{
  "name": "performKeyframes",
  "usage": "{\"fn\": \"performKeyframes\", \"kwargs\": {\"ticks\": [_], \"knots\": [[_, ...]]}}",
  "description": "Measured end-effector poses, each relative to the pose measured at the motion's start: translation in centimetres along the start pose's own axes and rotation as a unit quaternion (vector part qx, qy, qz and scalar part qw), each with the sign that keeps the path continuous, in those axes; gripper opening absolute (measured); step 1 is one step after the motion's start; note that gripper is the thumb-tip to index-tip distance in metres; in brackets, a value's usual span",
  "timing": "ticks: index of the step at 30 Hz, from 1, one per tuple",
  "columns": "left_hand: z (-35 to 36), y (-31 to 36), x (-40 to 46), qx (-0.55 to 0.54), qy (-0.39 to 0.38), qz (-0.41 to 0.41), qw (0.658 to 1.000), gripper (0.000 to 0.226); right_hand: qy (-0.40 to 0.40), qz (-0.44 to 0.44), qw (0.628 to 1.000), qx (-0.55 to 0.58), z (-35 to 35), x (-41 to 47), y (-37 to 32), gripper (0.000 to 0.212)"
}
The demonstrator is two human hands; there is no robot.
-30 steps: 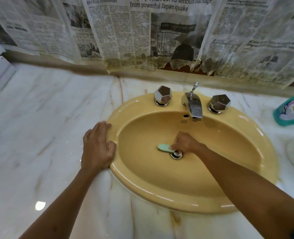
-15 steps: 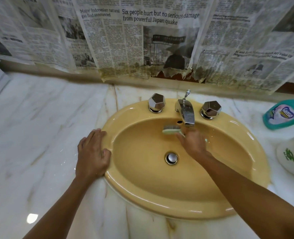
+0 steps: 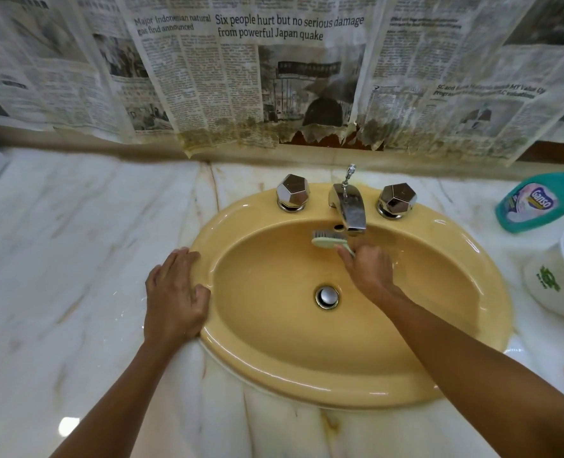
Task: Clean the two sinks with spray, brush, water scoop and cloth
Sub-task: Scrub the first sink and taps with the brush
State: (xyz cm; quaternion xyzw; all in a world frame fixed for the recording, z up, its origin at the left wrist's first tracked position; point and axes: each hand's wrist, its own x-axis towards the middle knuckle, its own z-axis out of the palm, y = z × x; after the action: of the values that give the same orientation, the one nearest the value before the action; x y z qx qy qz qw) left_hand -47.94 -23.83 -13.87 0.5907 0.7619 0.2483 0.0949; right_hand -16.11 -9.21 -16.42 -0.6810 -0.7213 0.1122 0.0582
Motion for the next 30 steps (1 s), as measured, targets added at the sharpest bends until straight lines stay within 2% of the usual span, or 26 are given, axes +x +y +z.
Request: {"fn": "performKeyframes", "kwargs": {"ticks": [3, 4, 6, 9, 14, 19, 21, 25, 30], "knots": [[-0.1, -0.1, 0.0, 0.002, -0.003, -0.002, 1.000, 0.056, -0.106, 0.008, 0.989, -0.107, 0.8, -0.5, 2.1, 0.041], [-0.1, -0.1, 0.0, 0.002, -0.004, -0.002, 1.000, 0.057, -0.104, 0.012, 0.988, -0.112, 0.7, -0.4, 2.5, 0.042], [0.0, -0.1, 0.1, 0.001, -0.003, -0.002, 1.000, 0.059, -0.049, 0.009, 0.995, -0.090, 0.3, 0.0, 2.1, 0.045], [0.0, -0.1, 0.1, 0.000, -0.003, 0.001, 1.000, 0.058, 0.030, 0.004, 1.000, -0.005, -0.3, -0.1, 0.5, 0.045], [0.0, -0.2, 0.1, -0.003, 0.001, 0.002, 1.000, 0.057, -0.133, 0.025, 0.987, -0.085, 0.8, -0.5, 0.3, 0.040], [0.0, -0.1, 0.1, -0.005, -0.001, -0.001, 1.000, 0.057, -0.111, 0.087, 0.981, -0.137, -1.9, -0.7, 4.6, 0.043], [0.0, -0.2, 0.1, -0.007, 0.000, -0.003, 1.000, 0.058, -0.107, 0.111, 0.982, -0.107, -1.5, -1.0, 4.4, 0.043], [0.2, -0.4, 0.0, -0.010, 0.004, 0.004, 1.000, 0.057, -0.149, 0.162, 0.973, 0.066, 2.5, -2.4, 0.8, 0.036], [0.3, -0.4, 0.0, -0.016, 0.011, 0.001, 1.000, 0.054, -0.199, 0.176, 0.962, 0.068, 1.7, -0.6, 4.7, 0.045]]}}
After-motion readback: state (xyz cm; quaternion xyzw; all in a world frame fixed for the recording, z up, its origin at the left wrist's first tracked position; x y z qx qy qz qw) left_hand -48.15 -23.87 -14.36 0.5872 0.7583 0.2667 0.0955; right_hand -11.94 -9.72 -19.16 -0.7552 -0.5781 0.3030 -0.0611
